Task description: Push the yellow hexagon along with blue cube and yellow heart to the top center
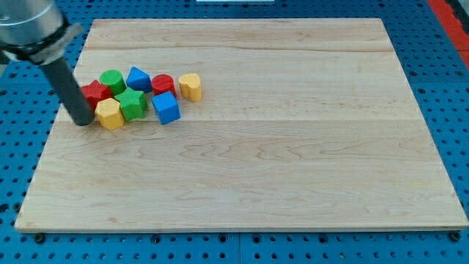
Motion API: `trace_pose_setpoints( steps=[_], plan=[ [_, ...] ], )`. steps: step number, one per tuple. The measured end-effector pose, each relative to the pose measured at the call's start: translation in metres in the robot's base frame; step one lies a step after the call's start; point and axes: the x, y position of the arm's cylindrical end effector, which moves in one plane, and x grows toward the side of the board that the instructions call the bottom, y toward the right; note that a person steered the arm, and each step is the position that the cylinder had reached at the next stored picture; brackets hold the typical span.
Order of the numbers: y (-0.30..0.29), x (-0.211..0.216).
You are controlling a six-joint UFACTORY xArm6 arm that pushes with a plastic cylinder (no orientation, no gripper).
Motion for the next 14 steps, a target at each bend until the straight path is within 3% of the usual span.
trace_pose_setpoints(
  steps=[6, 9, 10, 12, 14],
  plan=[
    [-0.016, -0.008],
    [0.04, 0.007],
    [0.023, 0.012],
    [0.075, 0.032],
    [0.124, -0.02]
  ],
)
